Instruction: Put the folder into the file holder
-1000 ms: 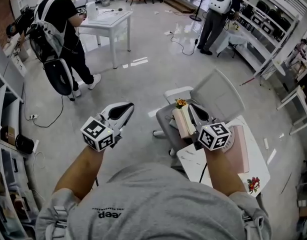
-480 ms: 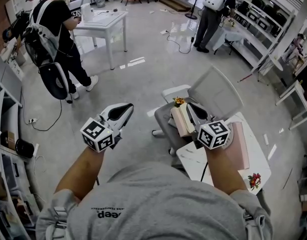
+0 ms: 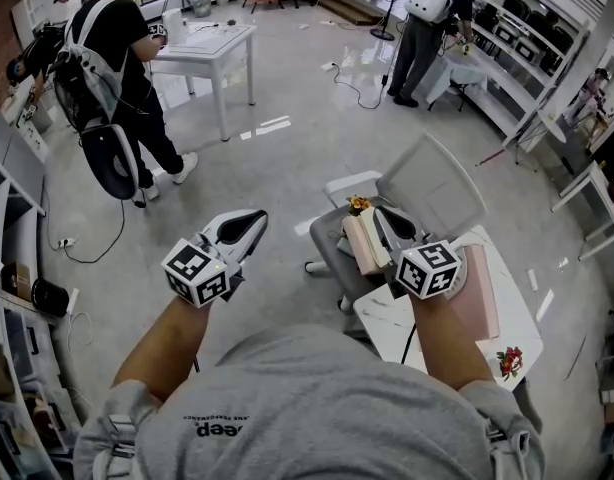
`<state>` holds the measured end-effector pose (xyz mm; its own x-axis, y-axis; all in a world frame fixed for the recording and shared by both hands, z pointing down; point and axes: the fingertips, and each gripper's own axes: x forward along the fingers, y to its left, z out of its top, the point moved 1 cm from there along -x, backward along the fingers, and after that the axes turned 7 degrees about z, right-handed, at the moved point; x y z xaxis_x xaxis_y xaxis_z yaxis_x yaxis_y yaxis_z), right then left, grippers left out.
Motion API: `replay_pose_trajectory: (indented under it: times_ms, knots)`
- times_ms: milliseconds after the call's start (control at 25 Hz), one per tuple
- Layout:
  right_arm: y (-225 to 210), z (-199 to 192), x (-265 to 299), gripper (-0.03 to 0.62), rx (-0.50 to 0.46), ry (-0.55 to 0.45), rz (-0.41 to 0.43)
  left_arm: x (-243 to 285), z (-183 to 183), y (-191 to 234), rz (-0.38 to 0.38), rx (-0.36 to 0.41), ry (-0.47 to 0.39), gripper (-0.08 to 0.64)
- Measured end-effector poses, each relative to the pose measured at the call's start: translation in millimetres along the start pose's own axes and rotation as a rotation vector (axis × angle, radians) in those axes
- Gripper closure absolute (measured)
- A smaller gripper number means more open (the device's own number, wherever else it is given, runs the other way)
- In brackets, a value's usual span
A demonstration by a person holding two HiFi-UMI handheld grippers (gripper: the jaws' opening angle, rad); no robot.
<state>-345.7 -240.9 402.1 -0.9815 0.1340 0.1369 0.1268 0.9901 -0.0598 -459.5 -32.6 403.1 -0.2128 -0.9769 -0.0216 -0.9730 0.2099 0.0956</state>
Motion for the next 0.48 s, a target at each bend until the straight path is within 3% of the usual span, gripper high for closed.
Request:
replay_pose_trajectory:
  times_ms: [480]
  knots:
    - [4.7,4.3,-0.8,0.589,-0.007,-0.001,0.001,-4.1,2.0,-1.8,0.000,-0.007,-0.005,0.502]
